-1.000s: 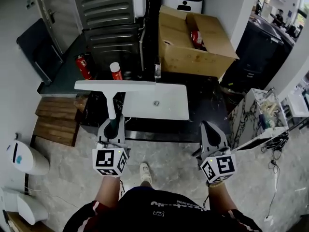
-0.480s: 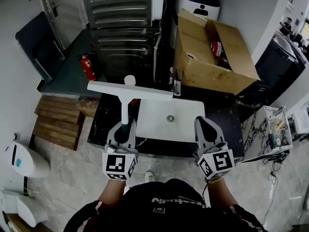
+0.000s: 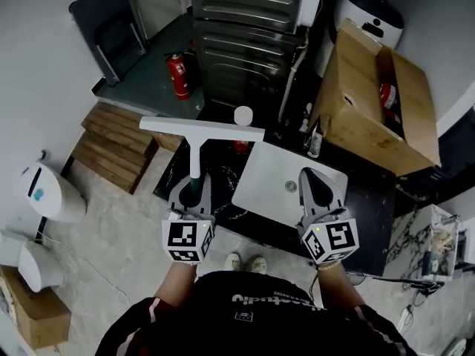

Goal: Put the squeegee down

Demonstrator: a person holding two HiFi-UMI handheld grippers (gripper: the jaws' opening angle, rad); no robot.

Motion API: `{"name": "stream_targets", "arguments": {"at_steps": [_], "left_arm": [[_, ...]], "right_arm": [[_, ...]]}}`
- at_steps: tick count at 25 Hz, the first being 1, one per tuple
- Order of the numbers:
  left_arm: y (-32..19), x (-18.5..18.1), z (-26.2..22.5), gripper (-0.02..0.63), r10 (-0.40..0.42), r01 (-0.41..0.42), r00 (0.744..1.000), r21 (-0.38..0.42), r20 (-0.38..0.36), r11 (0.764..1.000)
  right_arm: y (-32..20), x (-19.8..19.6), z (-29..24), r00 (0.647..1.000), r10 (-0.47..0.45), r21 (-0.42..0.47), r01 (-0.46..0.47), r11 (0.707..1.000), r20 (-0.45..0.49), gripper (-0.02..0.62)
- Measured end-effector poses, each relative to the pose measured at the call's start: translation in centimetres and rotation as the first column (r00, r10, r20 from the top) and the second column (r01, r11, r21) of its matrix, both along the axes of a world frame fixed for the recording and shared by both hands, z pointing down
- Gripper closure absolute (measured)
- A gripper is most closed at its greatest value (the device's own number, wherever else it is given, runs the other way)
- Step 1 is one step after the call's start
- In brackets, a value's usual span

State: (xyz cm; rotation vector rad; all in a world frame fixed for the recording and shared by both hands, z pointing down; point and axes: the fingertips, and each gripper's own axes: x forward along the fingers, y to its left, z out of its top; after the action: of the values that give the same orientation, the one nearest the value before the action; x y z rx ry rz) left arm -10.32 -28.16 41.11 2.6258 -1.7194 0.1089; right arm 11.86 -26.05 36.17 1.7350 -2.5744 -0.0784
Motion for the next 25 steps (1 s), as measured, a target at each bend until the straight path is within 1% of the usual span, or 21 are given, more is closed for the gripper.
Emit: {"name": "stream_targets", "arguments": {"at_steps": [2, 4, 6, 9, 11, 13, 17, 18, 20, 21, 22, 23, 25], "left_arm": [[-0.7, -1.1, 2.6, 0.577, -0.05, 0.048, 0.999, -0.081, -0.016, 0.996], [-0.8, -2.4, 6.1, 0.577, -0.102, 0.096, 0.995, -0.187, -0.022, 0.978], [-1.1, -3.5, 9.8, 0.577, -0.144, 0.134, 0.989, -0.287, -0.015, 0.949], [-1.8, -4.4, 14.9, 0.577, -0.185, 0.174, 0.983, -0.404, 0.012, 0.898], [-2.4, -5.0, 17.8, 0.577, -0.207, 0.197, 0.978, -0.471, 0.03, 0.86], [-3.2, -5.3, 20.6, 0.577, -0.219, 0.205, 0.975, -0.542, 0.04, 0.815], [-4.3, -5.1, 25.1, 0.575, -0.217, 0.185, 0.975, -0.683, 0.041, 0.706], [-4.5, -5.0, 25.8, 0.576, -0.218, 0.183, 0.975, -0.708, 0.042, 0.682], [-4.8, -5.0, 26.7, 0.575, -0.223, 0.193, 0.973, -0.738, 0.059, 0.646], [-4.9, -5.0, 26.9, 0.575, -0.224, 0.201, 0.972, -0.746, 0.071, 0.635], [-5.2, -5.0, 27.1, 0.575, -0.22, 0.204, 0.972, -0.751, 0.08, 0.629], [-5.5, -4.9, 27.2, 0.576, -0.215, 0.204, 0.973, -0.751, 0.084, 0.628], [-6.3, -4.5, 27.3, 0.564, -0.205, 0.193, 0.976, -0.741, 0.077, 0.644]], "right_arm": [[-1.4, -1.5, 1.5, 0.999, -0.051, -0.022, 0.051, 0.998, 0.001, 0.555], [-2.5, -3.0, 3.4, 0.995, -0.098, -0.057, 0.099, 0.993, 0.009, 0.555], [-3.4, -4.3, 5.5, 0.992, -0.128, -0.096, 0.129, 0.987, 0.014, 0.555], [-4.8, -5.4, 8.8, 0.989, -0.147, -0.149, 0.145, 0.978, -0.001, 0.555], [-5.6, -6.0, 10.9, 0.987, -0.158, -0.181, 0.153, 0.971, -0.013, 0.555], [-6.5, -6.6, 12.9, 0.985, -0.169, -0.215, 0.16, 0.963, -0.021, 0.555], [-7.7, -7.1, 16.0, 0.981, -0.192, -0.284, 0.176, 0.943, -0.029, 0.555], [-7.9, -7.2, 16.3, 0.98, -0.198, -0.294, 0.18, 0.939, -0.032, 0.555], [-8.2, -7.0, 16.7, 0.979, -0.202, -0.307, 0.181, 0.934, -0.036, 0.555], [-8.4, -6.9, 16.7, 0.979, -0.199, -0.308, 0.179, 0.934, -0.036, 0.555], [-8.6, -6.7, 16.6, 0.98, -0.195, -0.308, 0.175, 0.935, -0.035, 0.555], [-8.9, -6.3, 16.4, 0.981, -0.188, -0.305, 0.169, 0.937, -0.035, 0.555], [-9.2, -5.6, 16.0, 0.984, -0.174, -0.298, 0.155, 0.942, -0.039, 0.555]]}}
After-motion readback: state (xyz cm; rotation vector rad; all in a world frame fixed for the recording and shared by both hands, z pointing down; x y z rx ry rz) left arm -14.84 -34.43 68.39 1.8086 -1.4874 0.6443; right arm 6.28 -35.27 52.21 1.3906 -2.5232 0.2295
